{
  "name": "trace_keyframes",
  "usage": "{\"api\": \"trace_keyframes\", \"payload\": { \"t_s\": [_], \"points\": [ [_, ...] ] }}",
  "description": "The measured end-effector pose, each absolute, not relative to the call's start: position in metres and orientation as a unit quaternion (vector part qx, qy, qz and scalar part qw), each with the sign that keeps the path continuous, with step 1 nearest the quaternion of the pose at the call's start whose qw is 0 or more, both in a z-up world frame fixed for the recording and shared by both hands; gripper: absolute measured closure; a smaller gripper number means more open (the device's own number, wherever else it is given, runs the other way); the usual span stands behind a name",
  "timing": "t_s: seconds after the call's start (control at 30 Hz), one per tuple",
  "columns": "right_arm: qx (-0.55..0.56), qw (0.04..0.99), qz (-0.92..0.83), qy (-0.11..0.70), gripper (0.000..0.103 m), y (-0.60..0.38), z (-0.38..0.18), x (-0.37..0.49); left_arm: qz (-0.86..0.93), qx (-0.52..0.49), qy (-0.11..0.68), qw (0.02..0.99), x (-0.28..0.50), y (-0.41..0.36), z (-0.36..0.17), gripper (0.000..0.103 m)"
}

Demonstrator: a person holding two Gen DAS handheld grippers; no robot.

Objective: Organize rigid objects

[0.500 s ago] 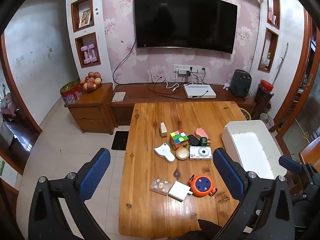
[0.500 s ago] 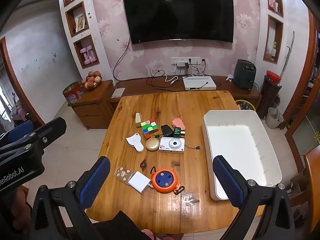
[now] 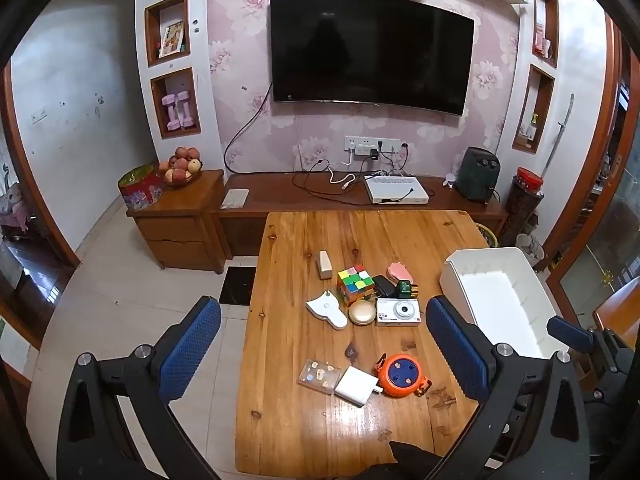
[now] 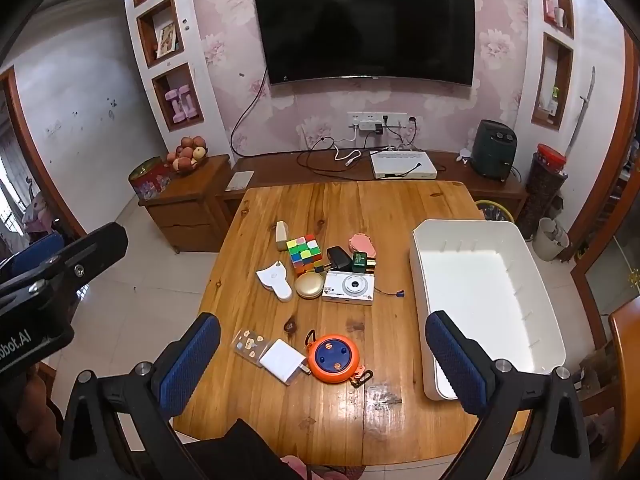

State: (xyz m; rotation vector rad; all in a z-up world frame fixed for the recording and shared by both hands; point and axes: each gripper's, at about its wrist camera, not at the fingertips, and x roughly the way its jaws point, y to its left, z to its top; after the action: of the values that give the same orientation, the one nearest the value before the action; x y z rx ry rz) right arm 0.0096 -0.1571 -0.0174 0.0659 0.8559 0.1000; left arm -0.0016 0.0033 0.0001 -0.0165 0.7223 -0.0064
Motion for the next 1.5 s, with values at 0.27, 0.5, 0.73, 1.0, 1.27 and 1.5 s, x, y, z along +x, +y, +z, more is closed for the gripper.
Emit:
{"api": "trace_keyframes", "payload": {
  "t_s": [0.27,0.5,0.73,1.0,1.27,1.5],
  "points": [
    [0.025,0.907,0.05,0.418,0.0,-0.152,-0.018,0.005,0.001,-0.007,0.354,0.935,-0.005,0.008,0.006,0.001],
    [0.021,0.904,0.056,0.424,0.0,-0.151,-0.021,0.005,0.01,-0.007,0.358,0.934,-0.007,0.011,0.004,0.001],
    [0.018,0.9,0.062,0.431,0.0,-0.147,-0.022,0.003,0.017,-0.012,0.366,0.93,-0.011,0.017,-0.002,0.001],
    [0.017,0.884,0.075,0.461,0.0,-0.14,-0.031,0.001,0.04,-0.017,0.403,0.914,-0.019,0.026,-0.018,0.001],
    [0.015,0.858,0.089,0.505,0.0,-0.13,-0.052,0.001,0.057,-0.026,0.443,0.894,-0.025,0.035,-0.035,0.001],
    [0.02,0.83,0.097,0.549,0.0,-0.128,-0.075,0.003,0.062,-0.032,0.483,0.873,-0.025,0.037,-0.051,0.001]
  ]
}}
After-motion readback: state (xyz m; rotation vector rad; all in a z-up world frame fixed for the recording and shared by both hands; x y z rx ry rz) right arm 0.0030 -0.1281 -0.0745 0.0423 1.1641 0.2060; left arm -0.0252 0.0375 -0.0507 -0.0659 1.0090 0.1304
